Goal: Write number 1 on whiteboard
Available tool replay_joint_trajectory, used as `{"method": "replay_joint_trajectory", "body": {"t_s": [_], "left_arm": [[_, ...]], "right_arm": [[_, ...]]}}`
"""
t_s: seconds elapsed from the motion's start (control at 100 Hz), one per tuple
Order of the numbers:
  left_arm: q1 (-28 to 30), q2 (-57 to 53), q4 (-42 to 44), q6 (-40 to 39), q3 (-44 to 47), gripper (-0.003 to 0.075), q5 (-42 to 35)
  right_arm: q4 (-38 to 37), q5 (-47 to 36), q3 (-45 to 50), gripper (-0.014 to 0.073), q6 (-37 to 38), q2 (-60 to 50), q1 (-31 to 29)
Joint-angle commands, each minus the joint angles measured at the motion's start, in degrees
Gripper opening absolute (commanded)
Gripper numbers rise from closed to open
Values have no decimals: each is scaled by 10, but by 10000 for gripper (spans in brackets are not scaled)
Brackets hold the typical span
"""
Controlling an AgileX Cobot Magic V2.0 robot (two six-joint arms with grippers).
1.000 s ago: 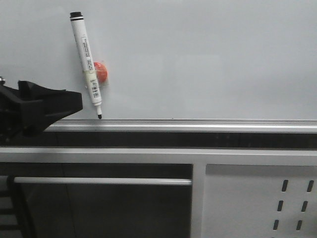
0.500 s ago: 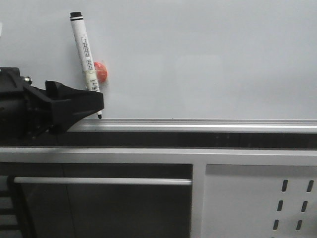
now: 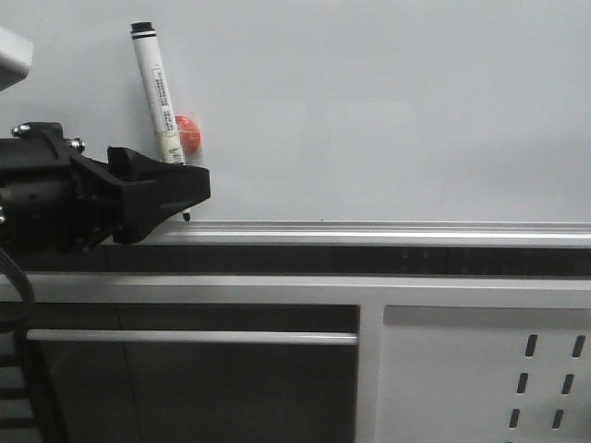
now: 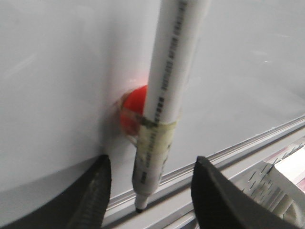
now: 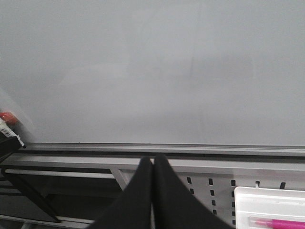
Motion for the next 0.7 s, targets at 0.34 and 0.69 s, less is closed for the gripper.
{"method": "replay_joint_trajectory", "body": {"t_s": [0.34,0.69], "left_arm": [[-3,-16,42,-25,-18,-18,-129],[-3,-70,210,0,-17,-18,-76]], "right_arm": [[9,-52,-19,-76,-5,13,0],[169,26,-19,-76,-207,37,0]]}}
